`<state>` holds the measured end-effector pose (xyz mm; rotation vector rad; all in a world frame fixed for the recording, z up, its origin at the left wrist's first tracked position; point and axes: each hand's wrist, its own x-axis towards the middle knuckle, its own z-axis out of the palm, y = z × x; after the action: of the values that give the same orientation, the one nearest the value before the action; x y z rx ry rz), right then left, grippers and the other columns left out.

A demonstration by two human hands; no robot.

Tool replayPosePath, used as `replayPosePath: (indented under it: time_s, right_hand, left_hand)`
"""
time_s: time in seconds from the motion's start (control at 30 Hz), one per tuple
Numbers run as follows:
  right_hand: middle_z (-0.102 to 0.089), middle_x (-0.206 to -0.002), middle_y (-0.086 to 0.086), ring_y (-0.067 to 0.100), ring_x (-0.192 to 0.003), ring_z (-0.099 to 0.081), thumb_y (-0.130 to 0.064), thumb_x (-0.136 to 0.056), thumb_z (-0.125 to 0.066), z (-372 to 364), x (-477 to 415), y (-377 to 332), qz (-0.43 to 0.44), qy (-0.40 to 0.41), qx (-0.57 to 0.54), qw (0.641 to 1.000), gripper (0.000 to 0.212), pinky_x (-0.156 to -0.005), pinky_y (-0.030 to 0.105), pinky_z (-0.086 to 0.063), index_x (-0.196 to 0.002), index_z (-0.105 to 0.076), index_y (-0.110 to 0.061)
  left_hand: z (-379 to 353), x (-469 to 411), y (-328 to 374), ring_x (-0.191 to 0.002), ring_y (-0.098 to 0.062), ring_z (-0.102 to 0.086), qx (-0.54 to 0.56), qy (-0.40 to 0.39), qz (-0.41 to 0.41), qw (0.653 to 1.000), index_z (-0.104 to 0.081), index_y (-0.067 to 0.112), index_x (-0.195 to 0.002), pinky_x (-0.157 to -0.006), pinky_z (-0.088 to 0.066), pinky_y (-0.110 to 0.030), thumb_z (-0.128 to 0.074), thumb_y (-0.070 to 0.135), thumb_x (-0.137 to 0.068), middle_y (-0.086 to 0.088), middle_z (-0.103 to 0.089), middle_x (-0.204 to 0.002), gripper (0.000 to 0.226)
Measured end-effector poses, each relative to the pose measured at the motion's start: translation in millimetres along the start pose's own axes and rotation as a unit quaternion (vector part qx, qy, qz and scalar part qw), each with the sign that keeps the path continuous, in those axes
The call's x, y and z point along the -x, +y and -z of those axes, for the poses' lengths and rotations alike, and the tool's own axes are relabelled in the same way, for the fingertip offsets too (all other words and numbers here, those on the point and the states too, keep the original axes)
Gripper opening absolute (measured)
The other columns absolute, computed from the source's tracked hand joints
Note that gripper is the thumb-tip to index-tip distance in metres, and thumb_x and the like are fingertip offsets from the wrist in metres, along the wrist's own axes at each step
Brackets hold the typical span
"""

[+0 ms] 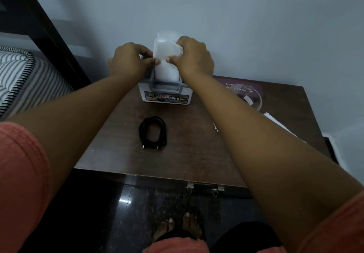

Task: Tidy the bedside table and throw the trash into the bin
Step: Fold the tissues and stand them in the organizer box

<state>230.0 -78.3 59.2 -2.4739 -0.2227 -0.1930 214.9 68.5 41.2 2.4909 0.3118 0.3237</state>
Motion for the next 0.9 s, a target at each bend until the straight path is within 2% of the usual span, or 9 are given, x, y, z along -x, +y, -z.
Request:
replayPosePath:
  time_s: [0.13,0.3,0.4,0.53,0.6,0.7,0.77,0.8,0.9]
  right_hand:
    - [-0.062,-0.105,0.007,0.026,-0.090,-0.058,-0.028,-0.080,-0.070,-6,-1,1,0.000,0.005,-0.010,1.000,0.037,-0.065,0.028,-0.037,-0.110,-0.052,-0.013]
    - [-0.053,-0.085,0.002,0.016,-0.073,-0.050,-0.022,-0.074,-0.076,16,18,-8,0.016,0.082,-0.127,0.988,0.038,-0.056,0.023,-0.034,-0.087,-0.041,-0.014]
    - [-0.058,-0.079,0.002,0.012,-0.071,-0.054,-0.020,-0.074,-0.075,51,61,-18,0.064,0.131,-0.196,0.970,0.032,-0.058,0.018,-0.040,-0.088,-0.049,-0.008]
    - [-0.061,-0.075,-0.005,0.010,-0.062,-0.060,-0.028,-0.079,-0.072,102,133,3,0.052,0.140,-0.213,0.966,0.025,-0.056,0.029,-0.051,-0.086,-0.051,-0.016]
    - [-0.061,-0.075,-0.006,0.012,-0.062,-0.060,-0.028,-0.081,-0.071,120,163,34,0.016,0.161,-0.206,0.965,0.020,-0.057,0.031,-0.053,-0.085,-0.053,-0.021]
    - [-0.061,-0.078,-0.009,0.012,-0.072,-0.063,-0.030,-0.084,-0.065,132,197,96,-0.021,0.196,-0.124,0.973,0.012,-0.062,0.024,-0.054,-0.089,-0.055,-0.024]
    - [-0.062,-0.095,-0.010,0.011,-0.089,-0.063,-0.032,-0.088,-0.059,129,215,136,-0.057,0.180,-0.060,0.980,0.018,-0.075,0.020,-0.053,-0.100,-0.059,-0.019]
    - [-0.061,-0.108,-0.011,0.011,-0.103,-0.060,-0.035,-0.090,-0.056,125,224,155,-0.070,0.154,-0.035,0.985,0.025,-0.087,0.025,-0.051,-0.109,-0.060,-0.019]
    - [-0.031,-0.146,-0.017,0.007,-0.141,-0.021,-0.054,-0.092,-0.030,110,241,197,-0.075,-0.001,0.068,0.995,0.053,-0.117,0.035,-0.014,-0.138,-0.039,-0.030]
  left_hand:
    - [-6,4,-3,-0.092,-0.018,-0.065,0.137,0.000,0.058,0.989,-0.071,0.018,-0.088,-0.084,-0.054,-0.036,-0.073,0.034,-0.077,0.001,-0.070,-0.103,0.020]
    - [-6,19,0,-0.090,-0.016,-0.064,0.211,0.056,0.088,0.972,-0.070,0.021,-0.088,-0.081,-0.055,-0.034,-0.073,0.033,-0.077,0.005,-0.069,-0.093,0.017]
    - [2,54,12,-0.093,-0.017,-0.066,0.249,0.115,0.065,0.960,-0.070,0.023,-0.091,-0.084,-0.055,-0.035,-0.071,0.035,-0.075,0.004,-0.071,-0.094,0.020]
    - [11,139,43,-0.091,-0.019,-0.065,0.292,0.141,0.013,0.946,-0.066,0.030,-0.089,-0.085,-0.053,-0.040,-0.070,0.033,-0.079,0.002,-0.069,-0.093,0.011]
    - [9,178,62,-0.087,-0.016,-0.063,0.294,0.114,-0.022,0.949,-0.064,0.032,-0.086,-0.080,-0.051,-0.036,-0.069,0.028,-0.081,0.007,-0.067,-0.090,0.009]
    - [-11,220,91,-0.088,-0.002,-0.058,0.259,0.030,-0.078,0.962,-0.064,0.033,-0.084,-0.078,-0.042,-0.017,-0.066,0.026,-0.080,0.020,-0.064,-0.090,0.008]
    - [-33,232,107,-0.098,0.000,-0.056,0.204,-0.066,-0.136,0.967,-0.063,0.036,-0.098,-0.085,-0.041,-0.016,-0.061,0.029,-0.083,0.019,-0.064,-0.102,0.017]
    - [-48,235,114,-0.107,-0.002,-0.054,0.172,-0.120,-0.167,0.963,-0.061,0.036,-0.110,-0.093,-0.040,-0.017,-0.058,0.028,-0.086,0.016,-0.064,-0.113,0.025]
    - [-93,233,133,-0.139,-0.013,-0.032,0.064,-0.209,-0.235,0.947,-0.035,0.023,-0.143,-0.114,-0.019,-0.022,-0.048,0.023,-0.095,0.002,-0.037,-0.150,0.050]
